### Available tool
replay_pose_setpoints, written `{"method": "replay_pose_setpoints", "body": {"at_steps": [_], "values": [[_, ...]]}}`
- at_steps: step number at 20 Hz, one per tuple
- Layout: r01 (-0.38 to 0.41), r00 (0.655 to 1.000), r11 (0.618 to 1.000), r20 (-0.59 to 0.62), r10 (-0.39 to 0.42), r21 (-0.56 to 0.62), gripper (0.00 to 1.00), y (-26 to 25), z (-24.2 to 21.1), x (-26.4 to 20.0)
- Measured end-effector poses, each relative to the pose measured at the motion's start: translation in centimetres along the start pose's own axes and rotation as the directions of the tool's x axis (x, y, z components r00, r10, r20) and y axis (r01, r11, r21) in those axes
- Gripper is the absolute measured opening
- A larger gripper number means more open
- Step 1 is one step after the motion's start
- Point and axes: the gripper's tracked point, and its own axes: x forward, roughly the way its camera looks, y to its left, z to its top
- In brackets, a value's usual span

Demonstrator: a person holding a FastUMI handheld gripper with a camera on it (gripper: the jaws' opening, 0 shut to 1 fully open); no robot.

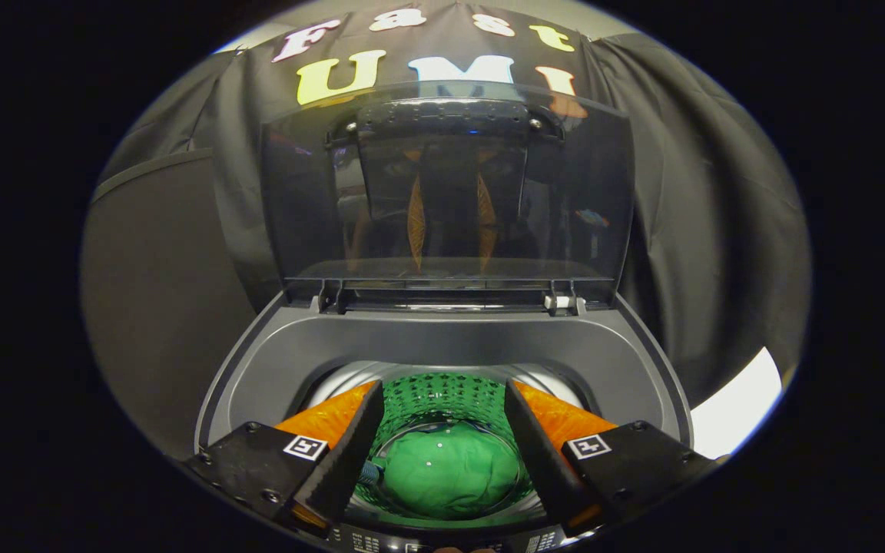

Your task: Put the clothes into the washing machine and then close the washing machine lid.

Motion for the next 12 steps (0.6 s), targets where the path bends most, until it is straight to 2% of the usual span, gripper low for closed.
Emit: {"method": "replay_pose_setpoints", "body": {"at_steps": [3, 8, 12], "values": [[-0.023, 0.998, 0.999, 0.061, 0.020, 0.038, 0.98, 0.0, 2.9, -2.0], [-0.064, 0.983, 0.997, 0.177, 0.057, 0.036, 0.97, -0.1, 12.0, -5.0], [-0.029, 0.965, 1.000, 0.260, 0.028, 0.002, 0.97, -1.8, 20.1, -5.7]]}}
